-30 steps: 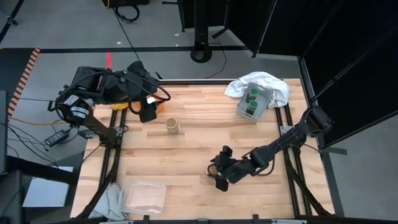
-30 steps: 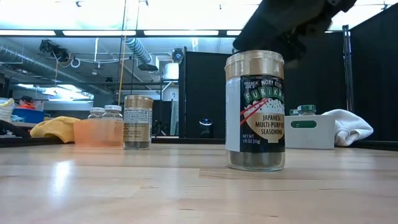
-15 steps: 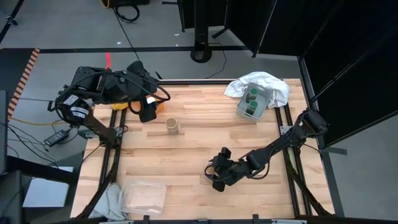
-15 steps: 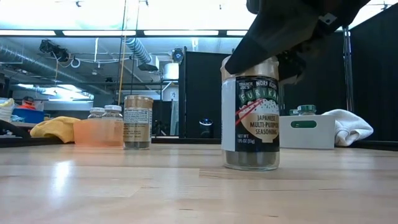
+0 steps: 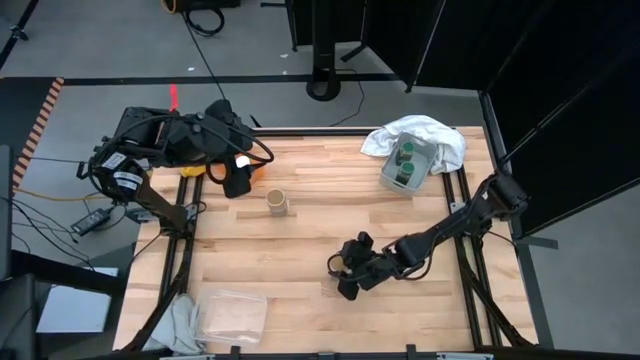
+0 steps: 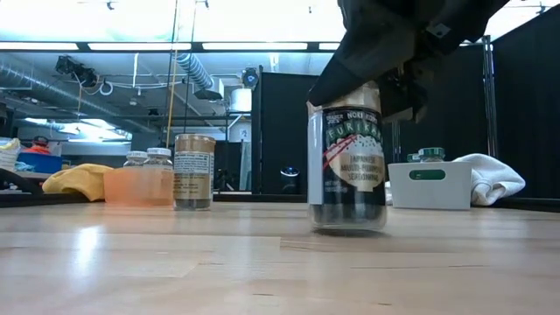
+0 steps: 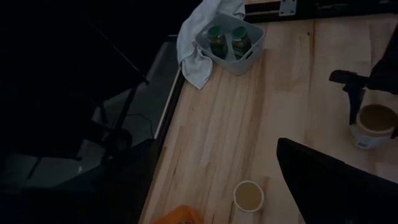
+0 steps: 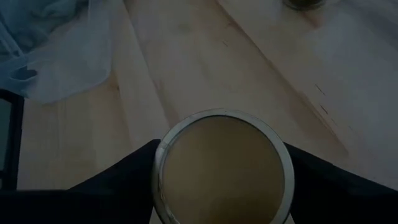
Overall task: Sort spices by type
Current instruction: Put the top gold seasoning bottle into the transparent bin
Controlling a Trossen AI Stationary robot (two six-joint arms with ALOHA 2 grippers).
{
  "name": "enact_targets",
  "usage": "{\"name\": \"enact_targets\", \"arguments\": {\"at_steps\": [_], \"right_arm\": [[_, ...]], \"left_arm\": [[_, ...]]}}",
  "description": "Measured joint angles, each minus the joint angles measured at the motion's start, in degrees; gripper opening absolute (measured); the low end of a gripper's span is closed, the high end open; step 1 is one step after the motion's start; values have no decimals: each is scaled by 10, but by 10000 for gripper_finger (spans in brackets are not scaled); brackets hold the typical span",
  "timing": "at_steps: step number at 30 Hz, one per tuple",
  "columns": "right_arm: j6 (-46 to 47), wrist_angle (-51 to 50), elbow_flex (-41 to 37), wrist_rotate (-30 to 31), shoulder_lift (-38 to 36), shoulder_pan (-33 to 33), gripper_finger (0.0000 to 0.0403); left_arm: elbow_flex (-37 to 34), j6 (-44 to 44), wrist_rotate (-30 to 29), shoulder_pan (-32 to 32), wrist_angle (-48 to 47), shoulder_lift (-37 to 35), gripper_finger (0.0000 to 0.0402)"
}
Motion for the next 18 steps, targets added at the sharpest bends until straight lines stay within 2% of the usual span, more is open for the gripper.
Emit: {"name": "enact_targets", "arguments": {"at_steps": [6, 10, 18], "right_arm": [[-28, 22, 0, 13, -34, -24, 286], [-81, 68, 6, -17, -34, -51, 286], [-214, 78, 116, -80, 8, -111, 286]], "left_arm": [[0, 3, 2, 0, 0, 0, 337], [0, 3, 2, 0, 0, -5, 337], [0, 3, -16, 0, 0, -28, 337]]}}
